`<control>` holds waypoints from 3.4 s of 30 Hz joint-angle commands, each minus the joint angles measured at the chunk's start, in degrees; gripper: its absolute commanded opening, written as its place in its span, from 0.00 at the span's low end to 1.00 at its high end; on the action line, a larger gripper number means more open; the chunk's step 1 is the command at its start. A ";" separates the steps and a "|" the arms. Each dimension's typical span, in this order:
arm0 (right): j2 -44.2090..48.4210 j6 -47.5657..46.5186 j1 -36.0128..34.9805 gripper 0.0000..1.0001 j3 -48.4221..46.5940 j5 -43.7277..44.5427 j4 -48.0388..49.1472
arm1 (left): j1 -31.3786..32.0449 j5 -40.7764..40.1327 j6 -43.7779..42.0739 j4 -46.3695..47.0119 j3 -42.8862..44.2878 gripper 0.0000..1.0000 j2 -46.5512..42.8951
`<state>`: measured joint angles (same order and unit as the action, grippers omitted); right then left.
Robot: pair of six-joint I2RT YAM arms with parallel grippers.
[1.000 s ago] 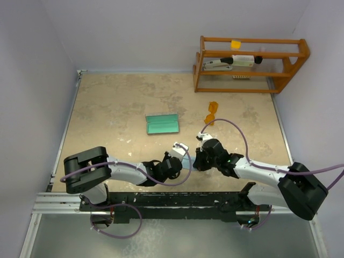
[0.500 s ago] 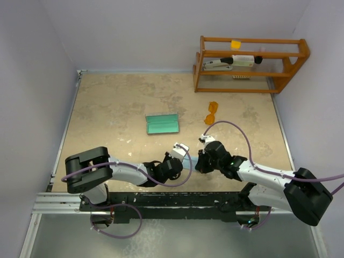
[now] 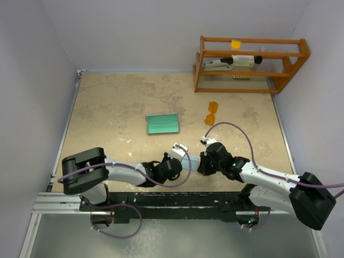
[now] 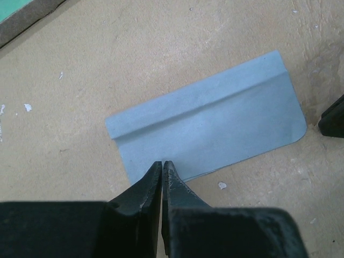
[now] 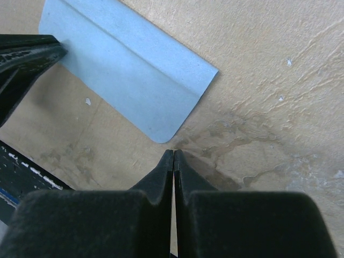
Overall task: Organize the sunglasses
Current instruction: Fold the glasses cleaning cloth at the center of the board, then pick up the glasses cleaning cloth from the center of the board.
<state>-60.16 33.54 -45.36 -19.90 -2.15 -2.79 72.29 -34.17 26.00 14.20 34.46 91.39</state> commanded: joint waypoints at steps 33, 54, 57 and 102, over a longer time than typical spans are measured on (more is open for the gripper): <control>-0.88 0.10 -0.25 0.00 -4.87 5.78 -0.57 | 0.83 -8.53 7.22 -0.67 -1.22 0.06 -9.43; 0.69 0.76 -0.23 0.04 -3.09 5.68 -0.14 | -4.49 -0.27 11.88 5.27 -6.42 0.35 -10.81; 1.04 0.77 -0.24 0.04 -3.28 5.58 -0.71 | -5.71 2.68 10.53 4.26 -5.85 0.35 -10.45; 1.12 0.75 -0.25 0.04 -2.73 4.88 -0.65 | -10.69 13.38 5.99 -8.01 1.84 0.27 -3.53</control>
<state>-59.44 33.93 -45.36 -22.79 2.24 -4.01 61.98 -21.45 33.15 7.44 34.68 87.02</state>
